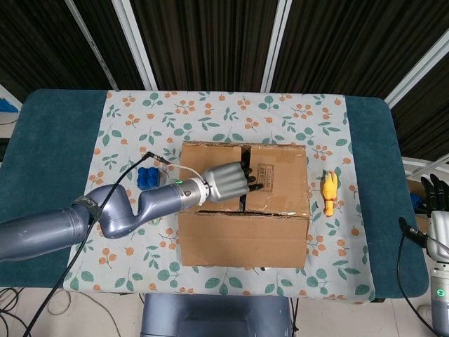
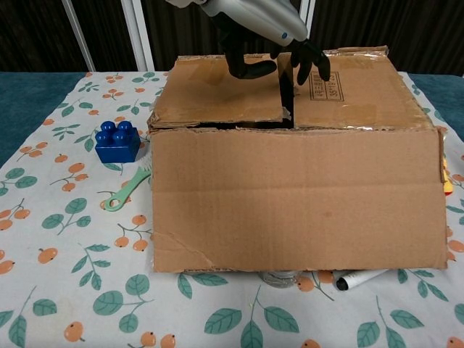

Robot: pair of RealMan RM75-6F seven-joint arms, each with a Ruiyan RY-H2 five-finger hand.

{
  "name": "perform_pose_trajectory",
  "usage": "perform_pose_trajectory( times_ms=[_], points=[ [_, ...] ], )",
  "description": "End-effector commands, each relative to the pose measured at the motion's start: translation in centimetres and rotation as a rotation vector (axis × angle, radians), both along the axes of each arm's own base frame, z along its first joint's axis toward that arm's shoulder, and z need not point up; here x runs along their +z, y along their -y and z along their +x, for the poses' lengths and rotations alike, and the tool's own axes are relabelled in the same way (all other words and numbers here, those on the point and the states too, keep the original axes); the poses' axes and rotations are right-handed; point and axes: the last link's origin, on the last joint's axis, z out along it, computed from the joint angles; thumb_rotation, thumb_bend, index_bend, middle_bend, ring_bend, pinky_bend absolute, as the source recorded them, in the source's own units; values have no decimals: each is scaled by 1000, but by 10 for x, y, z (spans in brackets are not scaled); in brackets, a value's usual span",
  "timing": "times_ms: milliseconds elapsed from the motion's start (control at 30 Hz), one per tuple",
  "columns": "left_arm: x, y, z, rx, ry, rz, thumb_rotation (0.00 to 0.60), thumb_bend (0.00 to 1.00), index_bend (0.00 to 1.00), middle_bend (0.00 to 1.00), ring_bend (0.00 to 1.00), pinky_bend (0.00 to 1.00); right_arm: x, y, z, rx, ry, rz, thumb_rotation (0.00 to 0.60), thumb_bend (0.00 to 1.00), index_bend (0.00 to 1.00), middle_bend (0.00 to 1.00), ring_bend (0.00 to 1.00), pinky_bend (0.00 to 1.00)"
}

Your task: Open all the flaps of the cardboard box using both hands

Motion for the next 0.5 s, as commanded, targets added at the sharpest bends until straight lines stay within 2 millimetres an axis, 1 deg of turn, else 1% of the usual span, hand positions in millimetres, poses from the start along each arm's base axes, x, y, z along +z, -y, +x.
perform_pose_trajectory(
  times_ms=[33,233,400,500],
  points=[
    [-3,2,1,-10,-3,-4,600,768,67,197,155,262,0,0,0,-1,3,1,600,369,0,0,0,207],
    [-7,2,-1,-12,-16,-7,600,771,106,244,177,268,0,0,1,4,6,2,600,387,0,0,0,207],
    [-8,2,-5,-12,-26,-7,600,779,162,339,229,296,0,0,0,2,9,2,600,396,0,0,0,207],
    [-6,2,-6,-13,-26,-5,600,792,185,369,254,309,-1,0,1,6,12,4,600,401,0,0,0,207]
  ],
)
